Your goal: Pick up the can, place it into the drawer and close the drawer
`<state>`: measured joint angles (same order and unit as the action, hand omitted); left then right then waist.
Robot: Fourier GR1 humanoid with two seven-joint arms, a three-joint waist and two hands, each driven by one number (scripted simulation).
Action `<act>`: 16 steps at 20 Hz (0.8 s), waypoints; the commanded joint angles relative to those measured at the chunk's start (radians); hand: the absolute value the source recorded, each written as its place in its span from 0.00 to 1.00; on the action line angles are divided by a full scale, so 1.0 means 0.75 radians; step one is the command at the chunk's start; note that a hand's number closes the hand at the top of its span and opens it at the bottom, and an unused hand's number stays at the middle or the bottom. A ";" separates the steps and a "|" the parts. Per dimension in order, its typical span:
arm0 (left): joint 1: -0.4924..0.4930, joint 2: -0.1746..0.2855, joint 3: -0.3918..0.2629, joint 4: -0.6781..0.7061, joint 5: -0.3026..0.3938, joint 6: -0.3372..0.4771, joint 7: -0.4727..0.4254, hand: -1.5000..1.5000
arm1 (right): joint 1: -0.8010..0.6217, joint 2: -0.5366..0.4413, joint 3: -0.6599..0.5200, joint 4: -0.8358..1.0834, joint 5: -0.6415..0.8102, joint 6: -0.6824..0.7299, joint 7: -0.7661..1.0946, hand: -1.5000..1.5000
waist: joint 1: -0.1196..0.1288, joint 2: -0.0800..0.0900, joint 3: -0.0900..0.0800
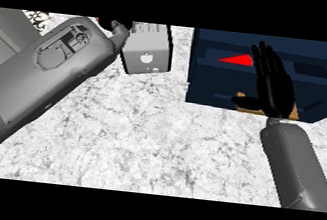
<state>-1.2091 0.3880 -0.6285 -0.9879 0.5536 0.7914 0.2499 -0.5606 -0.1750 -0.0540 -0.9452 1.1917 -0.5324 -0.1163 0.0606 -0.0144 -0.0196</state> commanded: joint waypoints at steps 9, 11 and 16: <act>0.248 0.100 0.000 -0.233 -0.040 -0.012 0.002 0.00 | -0.368 0.005 -0.153 0.546 0.007 -0.216 0.009 0.00 | 0.038 0.046 0.029; 0.258 0.146 0.002 -0.345 -0.038 -0.020 0.044 0.00 | -0.435 0.003 -0.165 0.618 0.029 -0.246 0.032 0.00 | 0.057 0.041 0.029; 0.372 0.148 0.008 -0.360 -0.071 -0.028 -0.015 0.00 | -0.590 -0.030 -0.199 0.762 0.026 -0.268 0.014 0.00 | 0.034 0.050 0.028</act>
<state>-0.9995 0.4834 -0.6292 -1.2216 0.5121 0.7830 0.2726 -0.8920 -0.1831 -0.1868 -0.4725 1.2116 -0.7553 -0.0949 0.0778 0.0102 -0.0013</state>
